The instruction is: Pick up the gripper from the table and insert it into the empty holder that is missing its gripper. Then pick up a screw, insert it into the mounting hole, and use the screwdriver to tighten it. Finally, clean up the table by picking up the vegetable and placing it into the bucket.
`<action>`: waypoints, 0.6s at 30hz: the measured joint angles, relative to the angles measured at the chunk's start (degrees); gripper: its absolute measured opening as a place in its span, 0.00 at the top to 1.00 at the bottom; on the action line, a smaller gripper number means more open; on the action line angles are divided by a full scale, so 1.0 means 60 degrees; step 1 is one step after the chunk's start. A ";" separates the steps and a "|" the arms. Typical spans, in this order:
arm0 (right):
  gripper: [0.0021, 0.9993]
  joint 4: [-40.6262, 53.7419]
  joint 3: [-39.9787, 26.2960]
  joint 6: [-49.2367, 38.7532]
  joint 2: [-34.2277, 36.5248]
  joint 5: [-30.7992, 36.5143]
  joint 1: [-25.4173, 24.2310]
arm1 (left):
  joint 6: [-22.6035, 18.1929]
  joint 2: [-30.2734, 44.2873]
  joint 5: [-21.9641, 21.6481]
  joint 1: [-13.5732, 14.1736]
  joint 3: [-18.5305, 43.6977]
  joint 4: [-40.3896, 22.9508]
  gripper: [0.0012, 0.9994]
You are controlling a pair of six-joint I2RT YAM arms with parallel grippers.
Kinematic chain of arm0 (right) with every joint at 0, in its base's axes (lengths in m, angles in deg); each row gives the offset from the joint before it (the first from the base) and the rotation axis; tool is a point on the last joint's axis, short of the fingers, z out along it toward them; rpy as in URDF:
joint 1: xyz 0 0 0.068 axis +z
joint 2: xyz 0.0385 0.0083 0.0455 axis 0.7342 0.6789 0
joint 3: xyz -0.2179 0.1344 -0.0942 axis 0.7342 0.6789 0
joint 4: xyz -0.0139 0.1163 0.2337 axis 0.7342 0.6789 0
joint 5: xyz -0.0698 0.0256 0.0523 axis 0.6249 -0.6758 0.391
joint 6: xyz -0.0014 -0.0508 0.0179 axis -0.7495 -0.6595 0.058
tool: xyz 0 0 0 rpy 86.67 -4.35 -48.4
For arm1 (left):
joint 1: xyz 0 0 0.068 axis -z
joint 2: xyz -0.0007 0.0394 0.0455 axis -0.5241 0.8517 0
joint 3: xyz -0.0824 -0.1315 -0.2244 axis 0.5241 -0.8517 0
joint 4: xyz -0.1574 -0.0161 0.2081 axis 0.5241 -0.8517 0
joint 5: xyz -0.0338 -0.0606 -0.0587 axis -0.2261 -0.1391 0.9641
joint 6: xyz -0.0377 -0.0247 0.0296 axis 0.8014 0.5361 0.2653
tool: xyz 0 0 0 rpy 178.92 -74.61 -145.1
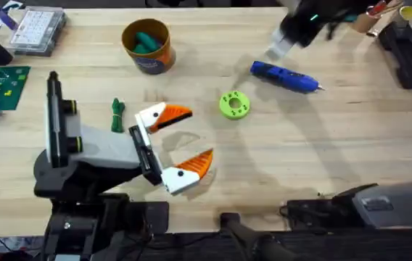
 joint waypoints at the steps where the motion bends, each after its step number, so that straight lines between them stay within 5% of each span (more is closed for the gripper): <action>1: 0.00 0.0004 0.0000 0.0172 -0.0431 -0.0089 0.0000 | 0.0118 0.0000 -0.0143 0.0000 0.0000 0.0129 0.01; 11: 0.00 0.0039 0.0000 0.3394 -0.3151 -0.0456 0.0000 | -0.0142 0.0549 -0.1684 0.0000 0.0861 -0.0081 0.02; 18: 0.00 0.0667 0.0000 0.5038 -0.4286 -0.0842 0.0000 | -0.1859 0.2935 -0.3520 0.0000 0.3793 -0.3438 0.01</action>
